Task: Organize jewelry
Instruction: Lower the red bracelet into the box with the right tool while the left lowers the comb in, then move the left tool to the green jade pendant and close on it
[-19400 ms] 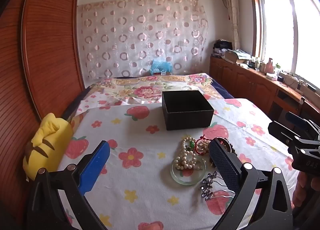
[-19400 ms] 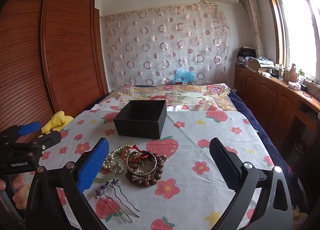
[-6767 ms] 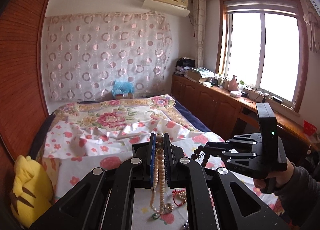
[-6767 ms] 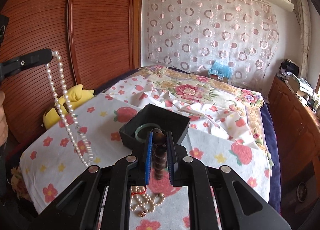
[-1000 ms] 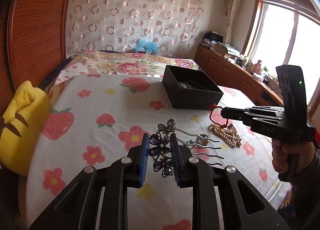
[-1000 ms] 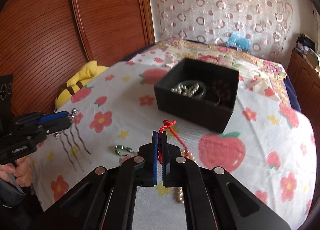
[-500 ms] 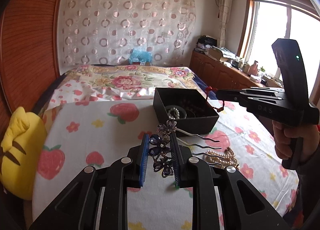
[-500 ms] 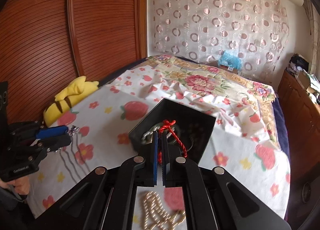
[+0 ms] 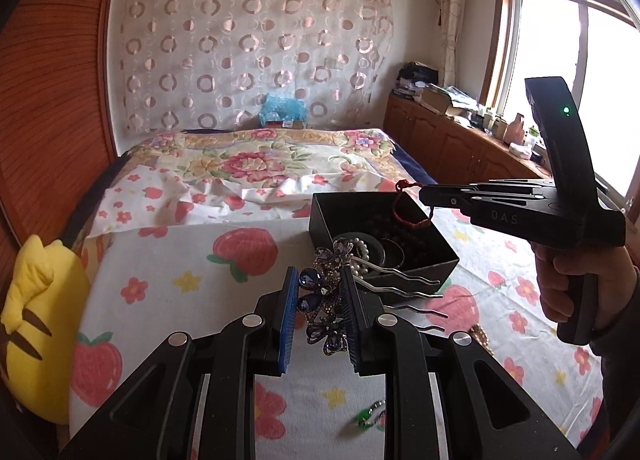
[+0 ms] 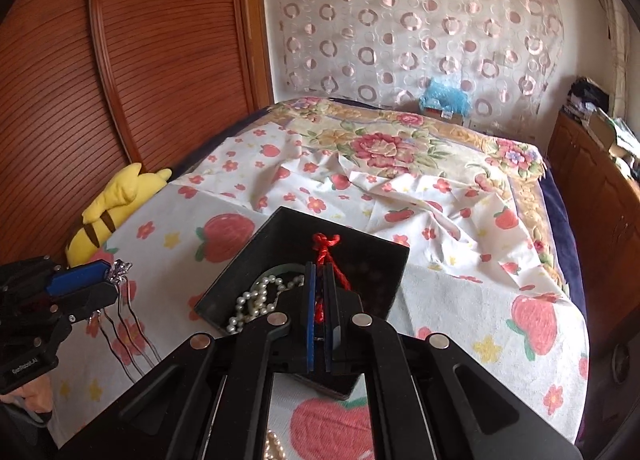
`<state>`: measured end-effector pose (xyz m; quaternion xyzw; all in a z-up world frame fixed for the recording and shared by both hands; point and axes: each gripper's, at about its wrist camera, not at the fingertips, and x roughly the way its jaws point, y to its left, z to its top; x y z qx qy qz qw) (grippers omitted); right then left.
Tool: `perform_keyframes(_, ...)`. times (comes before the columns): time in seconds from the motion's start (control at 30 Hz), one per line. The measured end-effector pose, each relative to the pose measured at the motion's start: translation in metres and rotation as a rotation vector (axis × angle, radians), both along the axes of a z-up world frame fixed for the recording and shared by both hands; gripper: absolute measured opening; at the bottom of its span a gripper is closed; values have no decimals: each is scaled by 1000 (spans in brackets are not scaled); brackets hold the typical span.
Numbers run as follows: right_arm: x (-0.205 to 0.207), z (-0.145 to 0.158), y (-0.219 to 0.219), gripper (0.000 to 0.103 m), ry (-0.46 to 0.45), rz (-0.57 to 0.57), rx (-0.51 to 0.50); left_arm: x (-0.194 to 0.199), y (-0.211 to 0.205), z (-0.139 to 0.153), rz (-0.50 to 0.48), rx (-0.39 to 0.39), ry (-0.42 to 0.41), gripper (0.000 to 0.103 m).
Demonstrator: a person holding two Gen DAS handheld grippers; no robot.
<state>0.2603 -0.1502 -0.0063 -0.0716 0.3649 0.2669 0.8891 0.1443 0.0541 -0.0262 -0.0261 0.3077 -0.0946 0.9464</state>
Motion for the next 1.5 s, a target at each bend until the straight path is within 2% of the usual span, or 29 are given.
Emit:
perform_keyframes(0.13,0,-2,-6,12,5,-7,4,10,-9,2,-6,13,1,20)
perform_keyframes(0.67,-21,-24,-65,12,18,-63,-2,62,-41,1,-11,64,23,20)
perform_keyframes(1.0,-41,-37,-81,12,29,-63,11,90,-59,-7,5,81,54,20)
perform_keyframes(1.2,-52,-40,-79,12,24,-52,9,83,-66,-9,-22,91,56,20)
perform_keyframes(1.5,-78,-44,-75,12,24,-31,20,39,-61,-8,-76,97,49,21)
